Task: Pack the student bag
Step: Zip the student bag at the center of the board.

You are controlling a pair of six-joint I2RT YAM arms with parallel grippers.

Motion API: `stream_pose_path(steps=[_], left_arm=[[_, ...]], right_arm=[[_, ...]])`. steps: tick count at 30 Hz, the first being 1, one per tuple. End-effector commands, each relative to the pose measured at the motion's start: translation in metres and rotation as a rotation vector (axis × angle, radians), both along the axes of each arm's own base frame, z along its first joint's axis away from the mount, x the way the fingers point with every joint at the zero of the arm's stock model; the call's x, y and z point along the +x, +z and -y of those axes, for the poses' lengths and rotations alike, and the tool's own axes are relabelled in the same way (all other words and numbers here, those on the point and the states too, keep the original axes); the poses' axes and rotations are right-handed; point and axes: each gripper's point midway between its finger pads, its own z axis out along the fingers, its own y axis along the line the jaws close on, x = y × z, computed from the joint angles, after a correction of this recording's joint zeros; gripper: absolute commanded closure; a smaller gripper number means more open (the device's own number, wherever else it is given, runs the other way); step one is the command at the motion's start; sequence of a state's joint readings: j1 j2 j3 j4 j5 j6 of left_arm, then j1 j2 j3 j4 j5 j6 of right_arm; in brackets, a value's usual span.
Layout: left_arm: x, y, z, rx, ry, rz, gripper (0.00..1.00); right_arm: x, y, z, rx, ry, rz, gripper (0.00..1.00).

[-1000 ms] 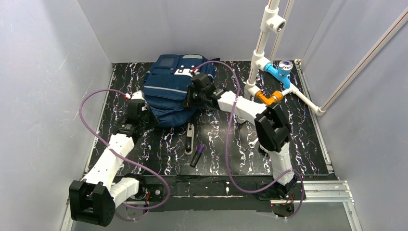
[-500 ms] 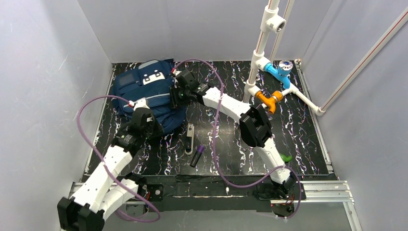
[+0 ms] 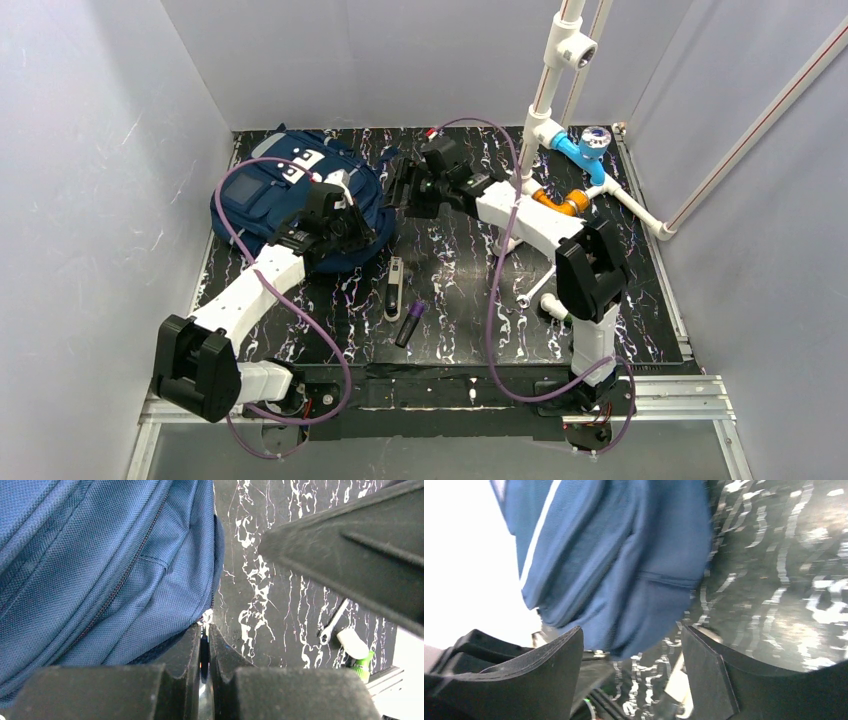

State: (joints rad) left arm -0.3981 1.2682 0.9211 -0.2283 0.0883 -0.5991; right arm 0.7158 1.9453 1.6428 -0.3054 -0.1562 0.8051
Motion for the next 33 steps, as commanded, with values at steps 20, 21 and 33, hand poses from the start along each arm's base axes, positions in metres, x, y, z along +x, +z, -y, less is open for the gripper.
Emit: stream_pose_path(steps=[20, 21, 33], left_arm=[[-0.014, 0.023, -0.015, 0.091, -0.033, 0.06, 1.0], [-0.017, 0.015, -0.031, 0.141, 0.024, 0.031, 1.0], [-0.054, -0.033, -0.194, 0.326, 0.496, -0.161, 1.0]], right_arm=[[0.008, 0.005, -0.046, 0.181, -0.093, -0.005, 0.99], [0.014, 0.003, -0.038, 0.158, -0.108, 0.01, 0.99], [0.079, 0.006, 0.008, -0.008, -0.092, 0.19, 0.99]])
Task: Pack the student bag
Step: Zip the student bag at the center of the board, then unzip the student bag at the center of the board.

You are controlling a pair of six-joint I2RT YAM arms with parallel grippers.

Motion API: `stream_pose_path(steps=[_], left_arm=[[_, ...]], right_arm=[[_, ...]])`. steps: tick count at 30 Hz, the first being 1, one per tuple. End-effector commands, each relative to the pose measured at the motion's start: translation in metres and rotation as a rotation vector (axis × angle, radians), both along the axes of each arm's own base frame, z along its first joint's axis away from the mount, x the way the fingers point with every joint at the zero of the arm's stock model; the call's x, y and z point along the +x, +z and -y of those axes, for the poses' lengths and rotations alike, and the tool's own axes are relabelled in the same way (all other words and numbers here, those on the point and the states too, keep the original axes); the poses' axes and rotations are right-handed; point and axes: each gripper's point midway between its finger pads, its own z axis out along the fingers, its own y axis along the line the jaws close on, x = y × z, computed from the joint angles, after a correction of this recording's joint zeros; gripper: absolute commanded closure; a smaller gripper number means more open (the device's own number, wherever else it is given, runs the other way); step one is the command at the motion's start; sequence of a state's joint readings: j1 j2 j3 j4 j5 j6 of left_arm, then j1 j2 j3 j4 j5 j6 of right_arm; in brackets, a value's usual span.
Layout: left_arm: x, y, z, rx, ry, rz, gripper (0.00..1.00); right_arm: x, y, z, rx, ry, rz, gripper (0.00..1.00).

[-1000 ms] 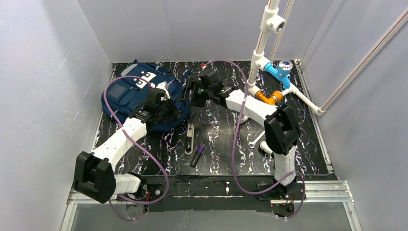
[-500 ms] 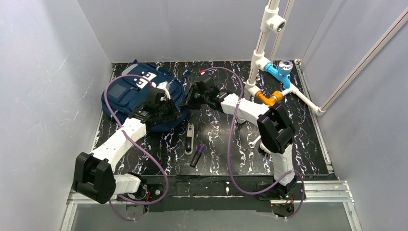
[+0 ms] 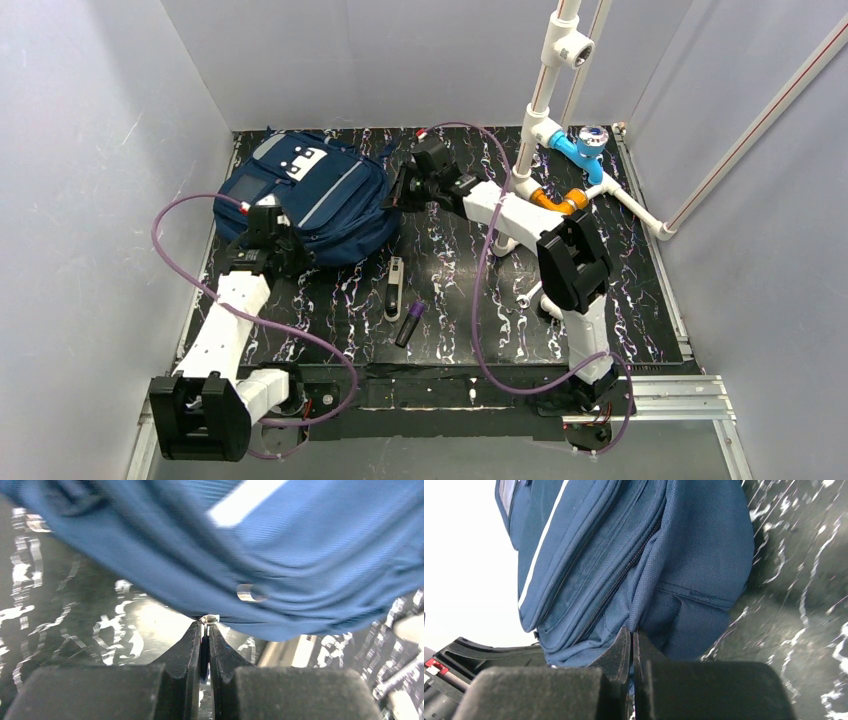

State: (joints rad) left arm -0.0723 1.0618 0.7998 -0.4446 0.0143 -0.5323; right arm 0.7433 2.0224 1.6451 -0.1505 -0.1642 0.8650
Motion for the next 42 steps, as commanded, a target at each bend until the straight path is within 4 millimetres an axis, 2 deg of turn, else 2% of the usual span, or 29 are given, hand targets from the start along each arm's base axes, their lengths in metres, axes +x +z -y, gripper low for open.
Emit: stream_pose_path(steps=[1, 3, 5, 7, 11, 14, 18, 19, 20, 22, 23, 25, 26, 28, 31, 32, 35, 38, 42], left_arm=[[-0.016, -0.012, -0.069, 0.198, 0.171, -0.08, 1.0], [-0.008, -0.016, -0.077, 0.203, 0.206, -0.095, 1.0], [0.0, -0.03, -0.09, 0.22, 0.255, -0.139, 1.0], [0.005, -0.035, -0.105, 0.22, 0.315, -0.182, 1.0], [0.006, -0.048, -0.128, 0.254, 0.39, -0.276, 1.0], [0.001, -0.057, -0.137, 0.262, 0.432, -0.305, 1.0], [0.011, -0.057, -0.123, 0.186, 0.379, -0.256, 1.0], [0.013, -0.057, -0.12, 0.171, 0.369, -0.243, 0.96], [0.015, -0.055, -0.117, 0.156, 0.361, -0.238, 0.87], [0.013, -0.05, -0.111, 0.125, 0.355, -0.25, 0.59], [0.011, -0.046, -0.106, 0.097, 0.355, -0.253, 0.49], [0.006, -0.033, -0.09, 0.018, 0.337, -0.23, 0.35], [0.005, -0.025, -0.081, -0.027, 0.334, -0.197, 0.25], [0.003, -0.004, -0.057, -0.107, 0.28, -0.119, 0.16], [0.005, 0.016, -0.034, -0.204, 0.239, -0.003, 0.14], [0.01, 0.019, -0.028, -0.242, 0.226, 0.03, 0.14], [0.032, 0.015, -0.016, -0.317, 0.187, 0.039, 0.2], [0.061, 0.0, -0.019, -0.324, 0.192, -0.022, 0.22], [0.111, -0.002, -0.037, -0.209, 0.167, -0.024, 0.22]], right_arm=[[0.073, 0.018, 0.038, -0.094, -0.082, 0.184, 0.99], [0.079, 0.017, 0.034, -0.107, -0.062, 0.199, 0.99], [0.08, 0.013, 0.036, -0.125, -0.054, 0.196, 0.99], [0.079, 0.013, 0.037, -0.124, -0.048, 0.195, 0.99], [0.07, 0.011, 0.04, -0.115, -0.035, 0.183, 0.99], [0.062, 0.016, 0.037, -0.081, -0.018, 0.181, 0.99], [0.053, 0.023, 0.033, -0.054, 0.002, 0.196, 0.99], [0.051, 0.025, 0.032, -0.049, 0.007, 0.198, 0.99], [0.049, 0.026, 0.03, -0.04, 0.012, 0.199, 0.99], [0.044, 0.032, 0.028, -0.024, 0.018, 0.214, 0.99], [0.042, 0.034, 0.028, -0.017, 0.019, 0.222, 0.99], [0.038, 0.037, 0.026, 0.002, 0.024, 0.237, 0.99], [0.036, 0.038, 0.026, 0.009, 0.027, 0.241, 0.99], [0.035, 0.039, 0.026, 0.015, 0.027, 0.246, 0.99], [0.03, 0.04, 0.026, 0.023, 0.044, 0.251, 0.99], [0.029, 0.049, 0.024, 0.048, 0.05, 0.28, 0.99], [0.018, 0.058, 0.021, 0.068, 0.072, 0.319, 0.99], [0.0, 0.064, 0.018, 0.082, 0.103, 0.342, 0.99], [-0.037, 0.069, 0.008, 0.102, 0.152, 0.367, 0.99]])
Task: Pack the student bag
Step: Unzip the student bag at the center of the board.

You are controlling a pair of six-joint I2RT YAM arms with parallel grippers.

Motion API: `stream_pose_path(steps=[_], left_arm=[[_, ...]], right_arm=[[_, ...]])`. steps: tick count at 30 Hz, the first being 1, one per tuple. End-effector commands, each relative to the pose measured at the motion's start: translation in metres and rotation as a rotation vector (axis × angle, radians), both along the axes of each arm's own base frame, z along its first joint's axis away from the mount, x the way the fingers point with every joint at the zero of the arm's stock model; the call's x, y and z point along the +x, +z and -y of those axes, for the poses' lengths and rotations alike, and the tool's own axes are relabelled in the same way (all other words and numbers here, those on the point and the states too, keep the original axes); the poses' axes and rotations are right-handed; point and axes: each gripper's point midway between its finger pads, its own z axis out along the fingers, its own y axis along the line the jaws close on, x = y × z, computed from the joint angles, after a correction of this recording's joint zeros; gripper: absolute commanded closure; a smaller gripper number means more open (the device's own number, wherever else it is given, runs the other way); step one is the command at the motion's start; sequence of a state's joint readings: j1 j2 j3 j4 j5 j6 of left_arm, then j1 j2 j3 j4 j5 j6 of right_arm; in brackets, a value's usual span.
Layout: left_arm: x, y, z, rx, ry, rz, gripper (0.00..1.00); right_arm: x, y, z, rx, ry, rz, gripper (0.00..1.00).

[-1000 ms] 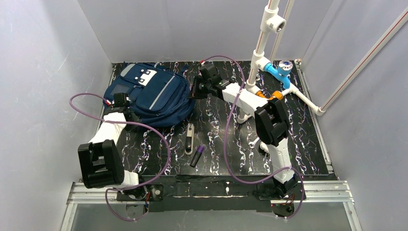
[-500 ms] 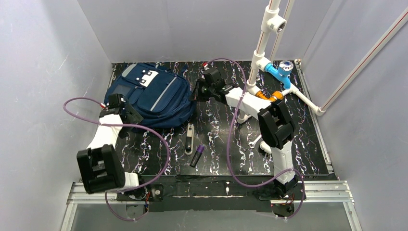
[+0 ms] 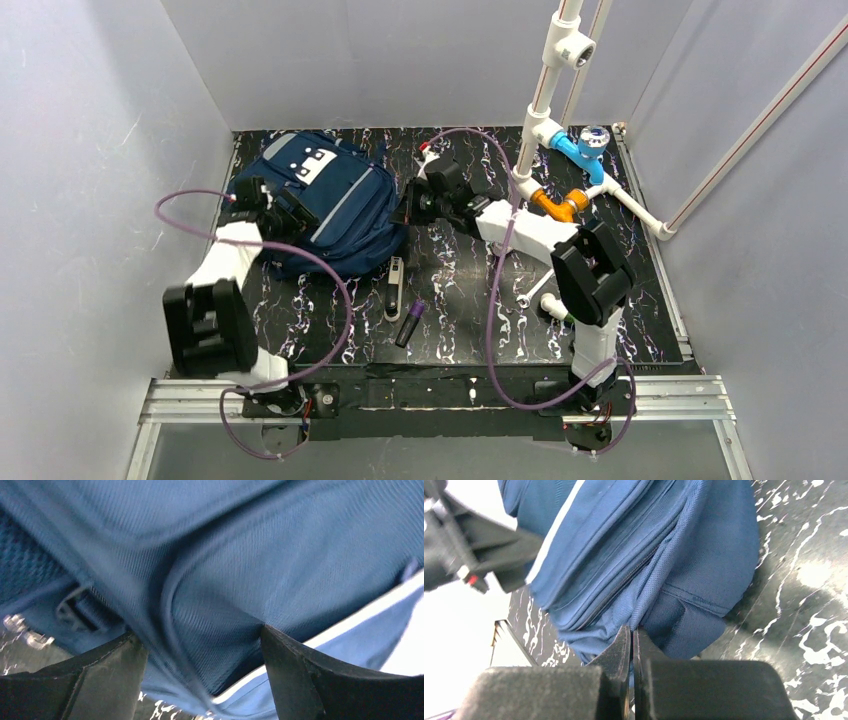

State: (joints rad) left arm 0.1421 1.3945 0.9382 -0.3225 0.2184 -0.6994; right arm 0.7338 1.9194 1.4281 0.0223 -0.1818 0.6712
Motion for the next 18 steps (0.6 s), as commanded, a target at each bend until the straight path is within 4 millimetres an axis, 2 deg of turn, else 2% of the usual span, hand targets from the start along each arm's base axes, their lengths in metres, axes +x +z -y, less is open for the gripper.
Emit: stream_pose_path(steps=[1, 2, 5, 7, 9, 12, 13, 16, 18], left_arm=[[0.056, 0.015, -0.009, 0.067, -0.063, 0.045, 0.22], [0.071, 0.022, -0.007, 0.056, -0.085, 0.057, 0.22], [0.095, 0.024, 0.005, 0.02, -0.14, 0.064, 0.22], [0.102, 0.027, 0.002, 0.079, -0.166, 0.06, 0.21], [0.105, 0.032, -0.005, 0.128, -0.177, 0.065, 0.2], [0.107, 0.043, -0.012, 0.218, -0.263, 0.092, 0.19], [0.106, 0.045, -0.018, 0.259, -0.275, 0.079, 0.18], [0.102, 0.052, -0.032, 0.357, -0.302, 0.06, 0.18], [0.097, 0.055, -0.037, 0.397, -0.301, 0.055, 0.17]], right_arm=[[-0.037, 0.082, -0.019, 0.16, 0.083, 0.181, 0.99], [-0.051, 0.084, -0.026, 0.177, 0.105, 0.186, 0.99], [-0.096, 0.088, -0.058, 0.246, 0.183, 0.196, 0.99], [-0.128, 0.092, -0.083, 0.347, 0.242, 0.182, 0.99], [-0.148, 0.095, -0.106, 0.406, 0.283, 0.187, 0.99], [-0.164, 0.081, -0.136, 0.417, 0.33, 0.186, 0.99], [-0.169, 0.068, -0.147, 0.392, 0.345, 0.183, 0.99], [-0.17, 0.043, -0.168, 0.321, 0.372, 0.176, 0.96], [-0.165, 0.034, -0.169, 0.255, 0.38, 0.193, 0.77]])
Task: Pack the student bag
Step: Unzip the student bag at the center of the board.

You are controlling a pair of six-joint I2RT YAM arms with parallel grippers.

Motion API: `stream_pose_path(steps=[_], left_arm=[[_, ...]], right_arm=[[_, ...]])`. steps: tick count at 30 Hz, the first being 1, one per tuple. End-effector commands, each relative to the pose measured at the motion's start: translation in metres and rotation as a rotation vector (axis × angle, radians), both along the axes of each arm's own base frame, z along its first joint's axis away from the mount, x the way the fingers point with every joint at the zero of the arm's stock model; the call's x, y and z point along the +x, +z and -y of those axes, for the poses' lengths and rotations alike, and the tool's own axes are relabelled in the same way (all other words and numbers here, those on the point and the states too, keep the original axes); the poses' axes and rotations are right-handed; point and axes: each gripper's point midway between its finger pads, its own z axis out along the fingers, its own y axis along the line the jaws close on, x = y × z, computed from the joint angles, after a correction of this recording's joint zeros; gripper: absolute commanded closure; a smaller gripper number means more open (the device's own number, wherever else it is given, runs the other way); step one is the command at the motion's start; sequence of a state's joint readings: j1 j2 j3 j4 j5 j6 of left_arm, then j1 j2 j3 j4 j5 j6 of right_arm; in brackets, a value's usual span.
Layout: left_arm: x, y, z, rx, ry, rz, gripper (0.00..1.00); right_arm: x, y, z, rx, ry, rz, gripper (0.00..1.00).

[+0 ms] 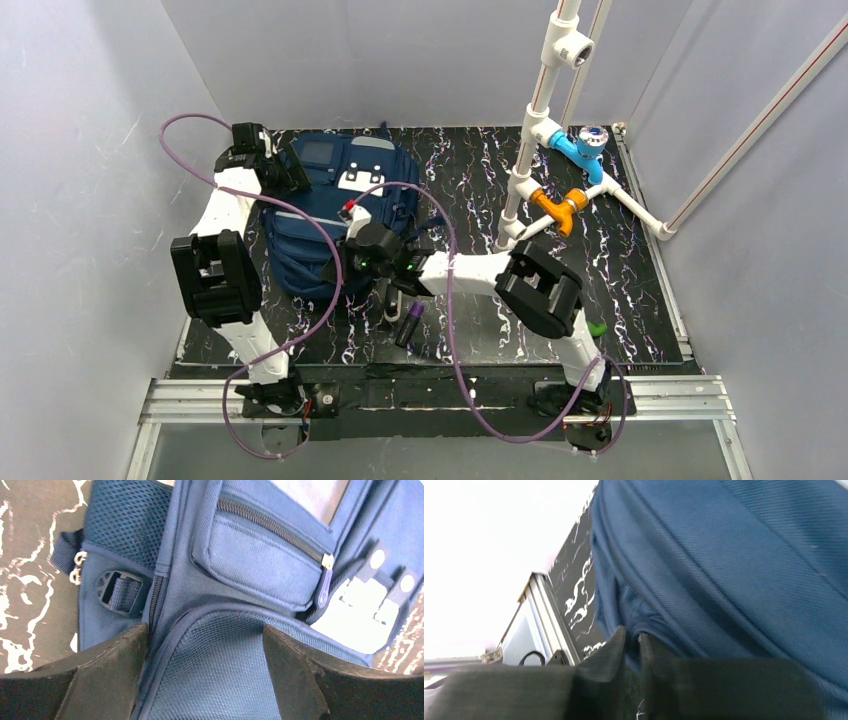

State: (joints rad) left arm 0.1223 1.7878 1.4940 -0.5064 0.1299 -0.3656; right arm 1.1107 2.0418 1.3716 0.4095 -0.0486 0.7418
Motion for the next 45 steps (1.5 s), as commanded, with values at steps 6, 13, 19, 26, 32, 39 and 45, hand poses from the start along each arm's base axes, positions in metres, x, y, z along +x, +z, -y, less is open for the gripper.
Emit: stream_pose_path(steps=[6, 13, 19, 26, 32, 39, 45], left_arm=[[-0.034, 0.056, -0.027, 0.241, 0.003, 0.067, 0.12], [-0.093, 0.07, 0.029, -0.021, -0.036, 0.155, 0.12], [-0.131, 0.054, 0.051, -0.113, -0.067, 0.136, 0.14], [-0.157, 0.034, 0.07, -0.205, -0.103, 0.089, 0.15], [-0.175, 0.017, 0.08, -0.241, -0.11, 0.064, 0.15], [-0.182, -0.013, 0.086, -0.302, -0.07, 0.012, 0.2], [-0.183, -0.029, 0.095, -0.383, -0.032, -0.021, 0.23]], right_arm=[[0.015, 0.063, 0.03, -0.29, 0.162, 0.26, 0.31], [0.063, 0.061, 0.13, -0.655, 0.22, 0.607, 0.16], [0.099, 0.055, 0.147, -0.452, 0.304, 0.829, 0.23], [0.103, 0.028, 0.113, -0.38, 0.458, 0.872, 0.35], [0.106, 0.023, 0.1, -0.329, 0.441, 0.842, 0.36], [0.133, 0.009, 0.1, -0.408, 0.323, 0.814, 0.64], [0.123, 0.003, 0.098, -0.404, 0.352, 0.802, 0.53]])
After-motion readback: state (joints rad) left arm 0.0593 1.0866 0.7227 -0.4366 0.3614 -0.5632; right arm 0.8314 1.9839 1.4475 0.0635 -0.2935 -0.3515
